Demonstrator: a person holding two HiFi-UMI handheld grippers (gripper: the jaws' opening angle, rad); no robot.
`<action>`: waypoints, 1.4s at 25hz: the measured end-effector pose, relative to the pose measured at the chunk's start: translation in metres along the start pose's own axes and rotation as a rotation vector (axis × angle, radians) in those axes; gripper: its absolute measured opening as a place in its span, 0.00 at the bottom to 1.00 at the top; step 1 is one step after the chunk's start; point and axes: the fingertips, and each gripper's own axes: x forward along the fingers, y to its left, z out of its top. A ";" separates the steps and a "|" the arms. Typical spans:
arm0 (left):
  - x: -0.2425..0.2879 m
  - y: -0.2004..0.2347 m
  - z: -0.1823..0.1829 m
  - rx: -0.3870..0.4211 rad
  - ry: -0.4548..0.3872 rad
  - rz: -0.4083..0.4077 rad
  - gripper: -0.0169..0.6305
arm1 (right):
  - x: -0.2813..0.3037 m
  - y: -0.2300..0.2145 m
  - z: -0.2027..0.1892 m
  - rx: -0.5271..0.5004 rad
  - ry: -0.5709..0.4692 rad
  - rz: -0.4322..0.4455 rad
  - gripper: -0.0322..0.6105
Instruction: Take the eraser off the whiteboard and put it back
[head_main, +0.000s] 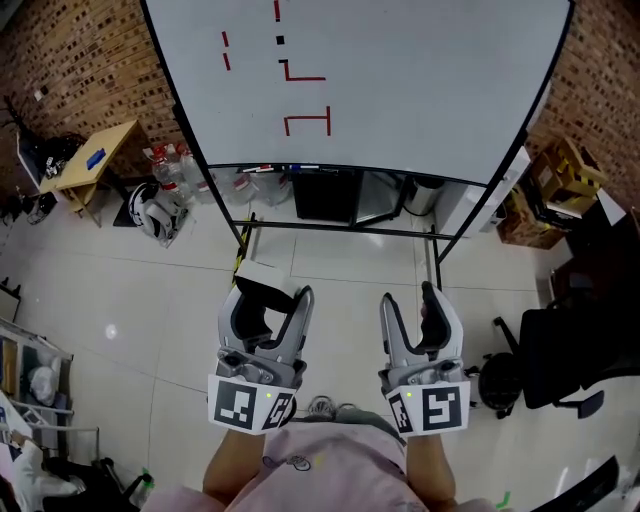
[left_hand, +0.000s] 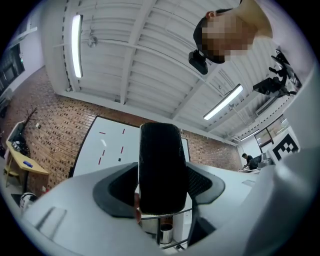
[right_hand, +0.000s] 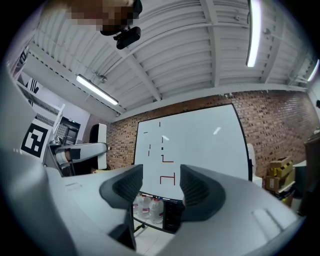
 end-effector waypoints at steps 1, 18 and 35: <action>-0.004 -0.004 0.004 0.000 -0.006 0.003 0.46 | -0.005 0.000 0.003 0.000 -0.007 0.002 0.40; -0.061 -0.065 0.053 -0.062 -0.031 0.020 0.47 | -0.087 -0.012 0.041 -0.008 -0.040 -0.033 0.40; -0.097 -0.080 0.084 -0.063 -0.078 -0.005 0.47 | -0.115 0.024 0.062 -0.018 -0.097 -0.003 0.40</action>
